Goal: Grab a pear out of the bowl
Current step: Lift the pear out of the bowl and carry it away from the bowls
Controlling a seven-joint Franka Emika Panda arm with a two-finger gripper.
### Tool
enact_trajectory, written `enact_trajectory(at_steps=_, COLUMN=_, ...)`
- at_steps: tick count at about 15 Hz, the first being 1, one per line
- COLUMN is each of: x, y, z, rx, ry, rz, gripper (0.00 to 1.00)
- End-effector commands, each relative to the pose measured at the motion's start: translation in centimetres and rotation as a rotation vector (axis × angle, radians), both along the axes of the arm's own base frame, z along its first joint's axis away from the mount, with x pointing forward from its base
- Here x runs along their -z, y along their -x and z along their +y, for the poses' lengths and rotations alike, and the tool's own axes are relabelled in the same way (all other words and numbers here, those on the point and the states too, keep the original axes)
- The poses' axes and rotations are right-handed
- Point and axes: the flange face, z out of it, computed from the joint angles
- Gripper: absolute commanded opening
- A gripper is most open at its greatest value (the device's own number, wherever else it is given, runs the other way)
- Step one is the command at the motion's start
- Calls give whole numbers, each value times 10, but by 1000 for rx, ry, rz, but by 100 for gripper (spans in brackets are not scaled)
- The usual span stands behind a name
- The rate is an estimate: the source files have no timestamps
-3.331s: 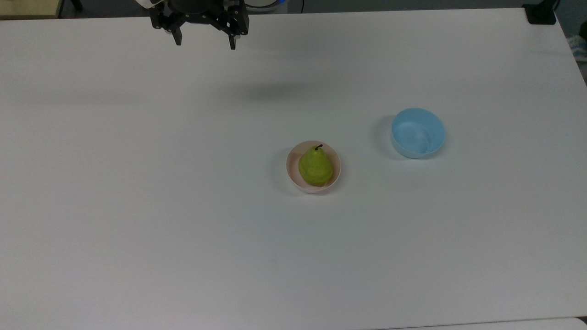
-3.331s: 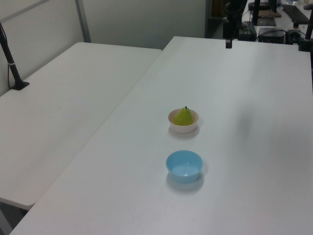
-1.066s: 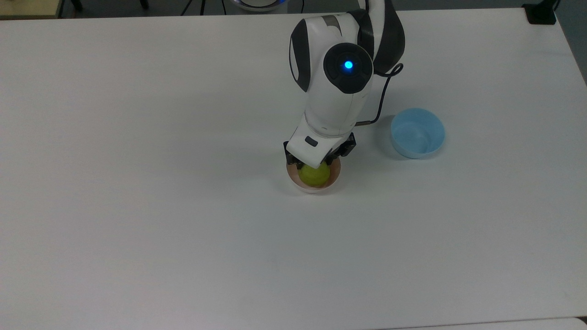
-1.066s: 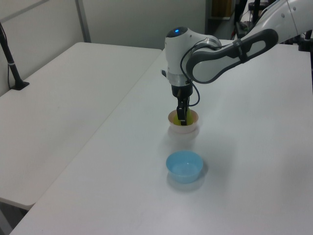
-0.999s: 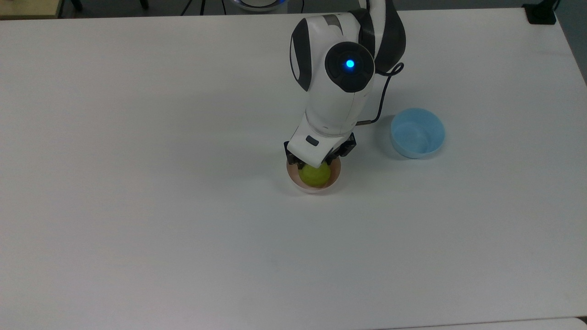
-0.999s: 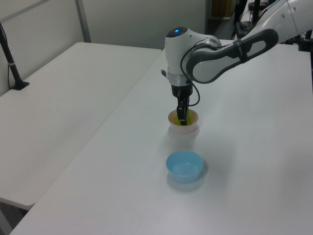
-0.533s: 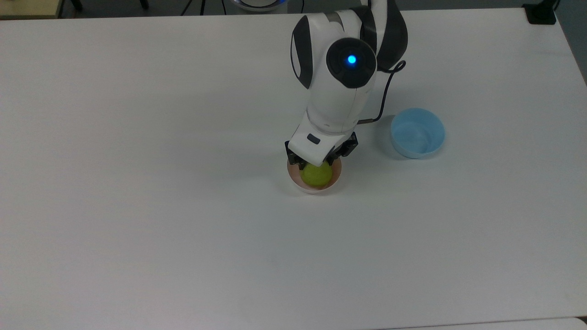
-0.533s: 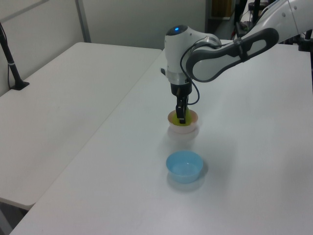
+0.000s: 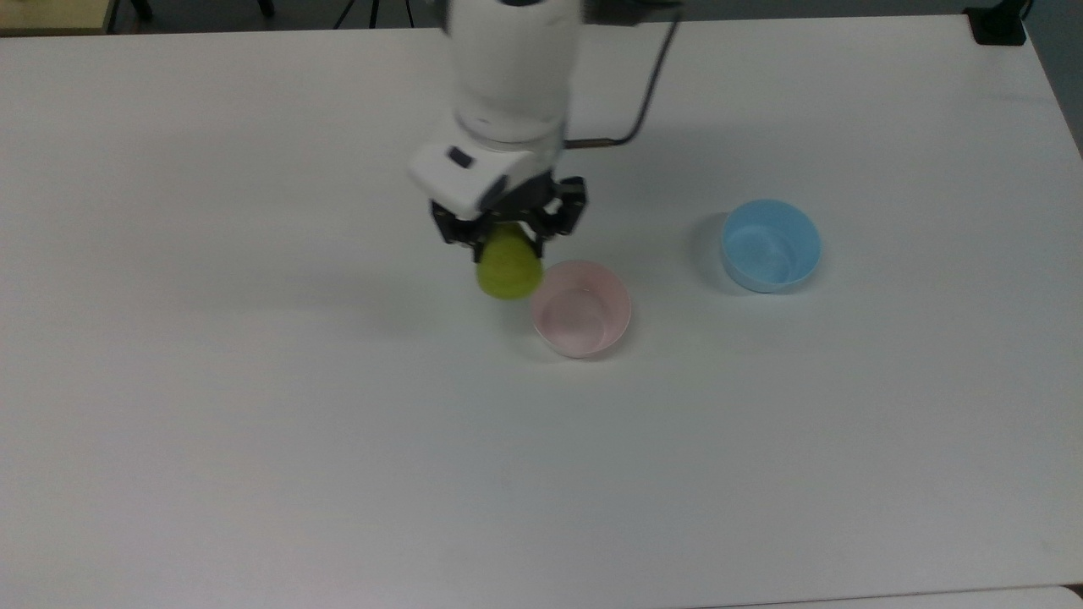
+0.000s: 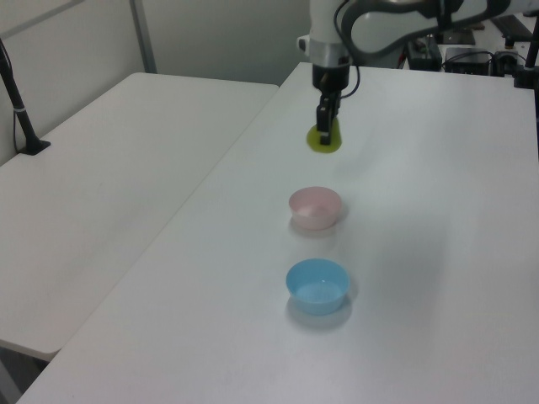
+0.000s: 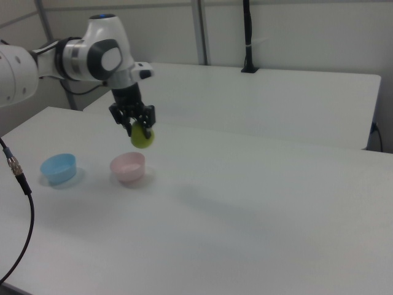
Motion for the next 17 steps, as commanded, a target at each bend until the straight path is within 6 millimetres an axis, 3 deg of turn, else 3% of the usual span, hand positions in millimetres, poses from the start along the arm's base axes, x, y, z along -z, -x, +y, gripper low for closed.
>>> enact_trajectory(at_steps=1, x=23, y=16, z=-60, rx=7, ry=-3, rz=81, gripper=31)
enact_trajectory(at_steps=2, x=30, y=15, z=-86, rx=28, ry=18, rz=92, gripper=32)
enact_trajectory(at_steps=4, x=45, y=15, z=-105, rx=38, ry=32, rz=113, gripper=32)
enact_trajectory(at_steps=10, x=105, y=2, z=-115, rx=37, ry=79, rz=147, gripper=44)
enact_trajectory(at_steps=13, x=110, y=-1, z=-116, rx=37, ry=84, rz=140, gripper=65)
enact_trajectory(at_steps=14, x=112, y=0, z=-116, rx=37, ry=84, rz=144, gripper=89)
enact_trajectory(at_steps=15, x=112, y=0, z=-117, rx=37, ry=86, rz=146, gripper=100)
enact_trajectory(at_steps=17, x=101, y=0, z=-118, rx=42, ry=87, rz=134, gripper=100)
